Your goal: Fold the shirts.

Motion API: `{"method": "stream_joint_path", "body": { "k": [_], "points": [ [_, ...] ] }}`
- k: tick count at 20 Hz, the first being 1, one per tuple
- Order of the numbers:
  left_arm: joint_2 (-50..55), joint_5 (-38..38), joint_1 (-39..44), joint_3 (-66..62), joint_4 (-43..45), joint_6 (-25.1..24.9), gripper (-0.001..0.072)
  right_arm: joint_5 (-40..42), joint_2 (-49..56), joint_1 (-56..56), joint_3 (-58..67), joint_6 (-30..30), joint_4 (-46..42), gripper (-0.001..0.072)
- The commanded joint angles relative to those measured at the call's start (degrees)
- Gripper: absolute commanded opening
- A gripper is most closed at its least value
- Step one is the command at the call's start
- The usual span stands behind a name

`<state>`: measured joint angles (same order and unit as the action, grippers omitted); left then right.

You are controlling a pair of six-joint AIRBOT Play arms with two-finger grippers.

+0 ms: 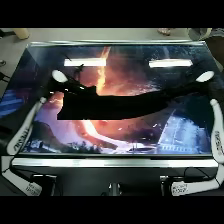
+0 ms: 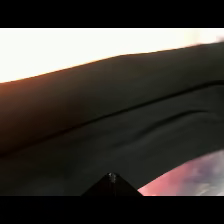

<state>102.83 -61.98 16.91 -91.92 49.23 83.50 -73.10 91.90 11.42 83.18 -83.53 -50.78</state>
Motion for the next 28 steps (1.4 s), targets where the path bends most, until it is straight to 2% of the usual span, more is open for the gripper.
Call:
{"method": "stream_joint_path", "body": {
  "k": [1,3,5,7,9,11,12,17,21,22,23,24,25,26,28],
  "points": [
    [5.9,7.4,8.9,0.0,-6.4,3.1,0.0028,-6.3,-12.0,-0.2,0.5,-2.1,2.2,0.0016],
    [9.4,10.5,13.0,0.0,-10.2,3.1,0.0027,-9.8,-18.2,-0.3,0.5,-5.7,3.3,0.0017],
    [12.6,15.3,17.0,0.0,-19.5,2.7,0.0027,-11.5,-23.1,-0.3,0.5,-7.4,5.8,0.0017],
    [15.3,19.7,20.9,0.0,-32.5,-2.1,0.0028,-10.7,-27.1,-0.3,0.5,-9.3,6.7,0.0017],
    [16.2,20.3,21.8,0.0,-38.4,-7.0,0.0026,-9.8,-28.8,-0.3,0.5,-10.6,7.8,0.0017],
    [13.7,18.9,18.9,0.0,-37.1,-11.3,0.0024,-7.4,-28.1,-1.3,0.5,-10.6,9.8,0.0017],
    [11.3,18.4,16.4,0.0,-34.2,-11.5,0.0024,-4.9,-27.2,-3.1,0.5,-10.5,9.8,0.0017],
    [-8.0,14.4,-3.3,0.0,-18.0,-9.8,0.0024,11.4,-14.2,-19.0,0.5,-9.7,12.9,0.0018],
    [-22.2,10.1,-18.1,0.0,-15.9,-9.4,0.0025,24.5,0.5,-31.4,0.6,-7.3,21.3,0.0019],
    [-24.9,8.3,-20.8,0.0,-15.9,-9.4,0.0025,27.9,3.8,-34.1,0.6,-7.3,22.1,0.0038],
    [-27.2,6.8,-22.8,0.0,-15.7,-9.4,0.0025,29.9,6.2,-36.2,0.6,-7.3,24.0,0.0190],
    [-29.2,5.4,-24.4,0.0,-15.1,-9.4,0.0025,30.5,8.1,-37.5,0.6,-6.9,26.8,0.0378],
    [-30.7,4.5,-25.2,0.0,-14.3,-9.4,0.0025,29.8,9.1,-37.7,0.6,-4.2,29.4,0.0516],
    [-31.8,3.7,-25.7,0.0,-13.0,-9.4,0.0025,28.2,9.0,-37.1,0.6,-1.4,29.7,0.0620],
    [-32.8,1.3,-25.7,0.0,-9.4,-9.4,0.0025,22.4,7.1,-32.8,0.6,0.2,27.2,0.0647]
  ]
}}
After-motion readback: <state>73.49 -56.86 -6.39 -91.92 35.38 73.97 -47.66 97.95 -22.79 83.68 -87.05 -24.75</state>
